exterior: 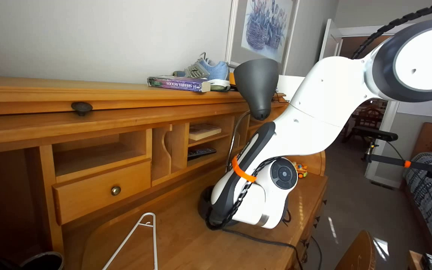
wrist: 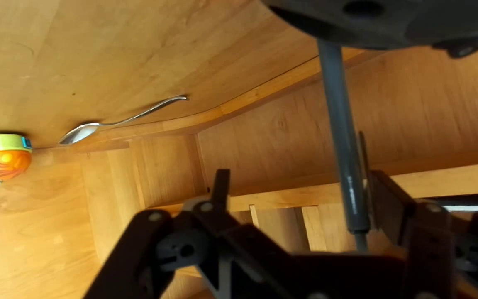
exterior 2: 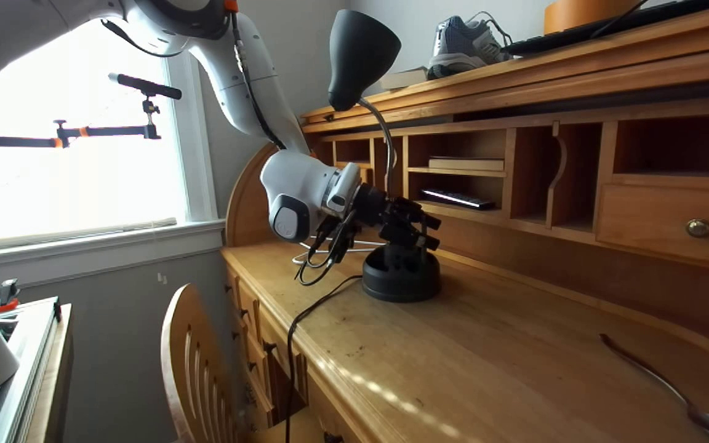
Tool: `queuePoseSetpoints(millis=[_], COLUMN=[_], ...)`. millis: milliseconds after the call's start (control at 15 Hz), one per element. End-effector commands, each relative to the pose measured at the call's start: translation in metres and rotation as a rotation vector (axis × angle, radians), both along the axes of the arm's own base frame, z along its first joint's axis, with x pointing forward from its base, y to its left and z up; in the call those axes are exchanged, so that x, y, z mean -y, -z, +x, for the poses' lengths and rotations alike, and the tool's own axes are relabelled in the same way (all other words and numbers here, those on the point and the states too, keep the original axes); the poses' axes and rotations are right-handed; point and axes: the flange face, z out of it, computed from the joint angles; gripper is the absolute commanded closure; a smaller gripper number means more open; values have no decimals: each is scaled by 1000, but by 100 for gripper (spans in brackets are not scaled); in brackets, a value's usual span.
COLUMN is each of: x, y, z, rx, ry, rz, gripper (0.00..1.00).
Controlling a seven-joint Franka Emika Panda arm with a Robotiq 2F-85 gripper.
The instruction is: Put the black pen in the lamb base
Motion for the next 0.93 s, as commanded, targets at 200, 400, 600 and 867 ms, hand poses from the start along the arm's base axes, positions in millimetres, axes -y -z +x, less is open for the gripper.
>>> queuePoseSetpoints(millis=[200, 400, 600, 867], x=[3, 6, 11, 21], y=[-19, -30, -43, -60], z=[6, 6, 3, -4], rx=[74, 103, 114, 100], ry=[22, 31, 37, 41], rz=[58, 60, 55, 66], gripper=[0, 1, 0, 0])
